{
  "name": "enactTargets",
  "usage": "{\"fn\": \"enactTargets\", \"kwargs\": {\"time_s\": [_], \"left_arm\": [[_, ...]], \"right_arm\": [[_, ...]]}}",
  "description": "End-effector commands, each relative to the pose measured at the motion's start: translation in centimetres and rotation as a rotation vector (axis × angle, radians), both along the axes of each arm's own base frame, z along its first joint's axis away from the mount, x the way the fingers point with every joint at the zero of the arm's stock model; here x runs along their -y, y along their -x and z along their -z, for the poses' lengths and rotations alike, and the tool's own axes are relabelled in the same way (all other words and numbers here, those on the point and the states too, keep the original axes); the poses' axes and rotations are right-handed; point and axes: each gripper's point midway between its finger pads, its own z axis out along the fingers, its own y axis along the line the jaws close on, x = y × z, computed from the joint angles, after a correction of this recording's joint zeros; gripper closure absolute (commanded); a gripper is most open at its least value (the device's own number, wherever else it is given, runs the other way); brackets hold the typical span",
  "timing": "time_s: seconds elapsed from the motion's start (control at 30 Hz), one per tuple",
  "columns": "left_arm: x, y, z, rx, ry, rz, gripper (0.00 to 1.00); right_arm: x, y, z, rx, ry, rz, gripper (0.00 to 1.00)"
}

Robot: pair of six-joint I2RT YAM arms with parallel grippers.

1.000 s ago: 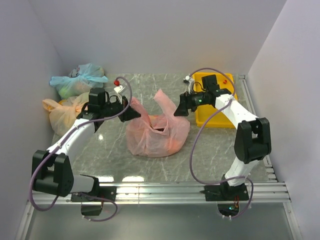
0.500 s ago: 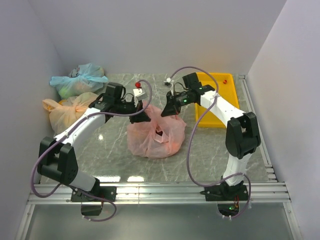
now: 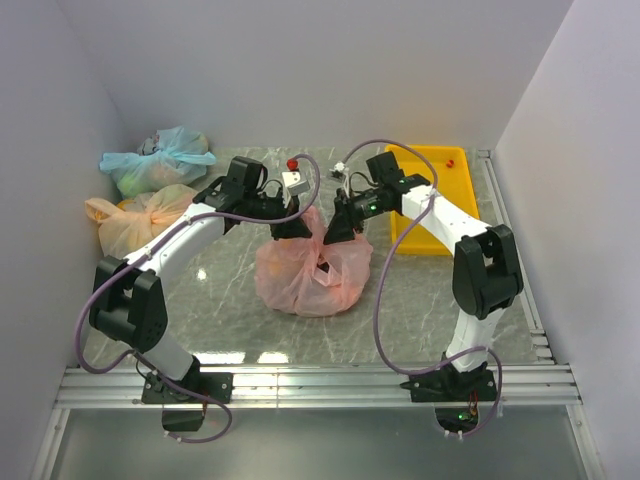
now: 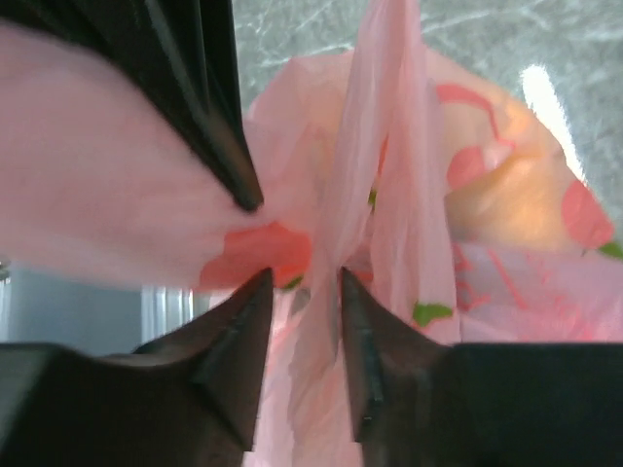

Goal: Place the fake fruits into the plastic bag and tie a complex knot

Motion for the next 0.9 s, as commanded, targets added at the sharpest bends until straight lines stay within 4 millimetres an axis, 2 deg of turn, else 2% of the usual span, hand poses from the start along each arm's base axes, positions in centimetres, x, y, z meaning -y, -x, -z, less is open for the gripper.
{"fn": "enactTargets", "kwargs": {"time_s": [0.0, 0.07, 0.1, 0.13, 0.17, 0.37, 0.43, 0.47, 0.5, 0.57, 0.6, 0.63, 0.77, 0.8, 0.87], "left_arm": [[0.4, 0.0, -1.4, 0.035, 0.026, 0.017, 0.98], [0.4, 0.2, -1.3, 0.03, 0.024, 0.016, 0.98], [0.4, 0.2, -1.4, 0.033, 0.026, 0.015, 0.98], [0.4, 0.2, -1.3, 0.03, 0.025, 0.015, 0.98], [0.4, 0.2, -1.3, 0.028, 0.025, 0.017, 0.98], [0.7, 0.3, -1.7, 0.019, 0.04, 0.028, 0.98], [0.9, 0.3, -1.7, 0.015, 0.042, 0.033, 0.98], [1.1, 0.4, -1.7, 0.011, 0.041, 0.037, 0.98], [1.3, 0.4, -1.5, 0.006, 0.04, 0.042, 0.98], [1.9, 0.6, -1.7, 0.0, 0.047, 0.057, 0.98], [2.1, 0.6, -1.4, -0.004, 0.044, 0.06, 0.98], [2.4, 0.6, -1.4, -0.004, 0.046, 0.064, 0.99], [3.3, 0.0, -1.5, -0.06, 0.053, 0.029, 0.99], [3.4, -0.4, -1.1, -0.078, 0.05, 0.013, 0.99], [3.7, -1.2, -1.3, -0.091, 0.047, -0.023, 0.99]], "right_arm": [[1.6, 0.8, -2.5, 0.067, -0.063, -0.035, 0.5], [2.2, 1.4, -2.6, 0.056, -0.058, -0.047, 0.48], [2.3, 1.4, -2.7, 0.075, -0.062, -0.063, 0.41], [2.6, 1.8, -2.6, 0.051, -0.053, -0.065, 0.39], [2.6, 2.0, -2.4, 0.049, -0.05, -0.07, 0.25], [4.0, 1.8, -0.2, 0.076, 0.024, -0.051, 0.23], [3.8, 2.1, 0.5, 0.083, 0.02, -0.072, 0.35], [3.6, 2.1, 0.6, 0.077, 0.021, -0.076, 0.45], [3.4, 1.8, 0.3, 0.072, 0.015, -0.069, 0.66], [2.8, 0.8, -0.5, 0.095, -0.013, -0.051, 0.83], [2.6, 0.7, -0.8, 0.063, -0.022, -0.024, 0.95], [2.4, 0.0, -1.8, 0.109, -0.049, -0.015, 0.99], [2.1, 0.7, -3.2, 0.11, -0.098, -0.03, 1.0], [2.0, 1.0, -3.4, 0.124, -0.109, -0.051, 0.98], [2.3, 1.9, -3.1, 0.094, -0.101, -0.069, 0.87]]}}
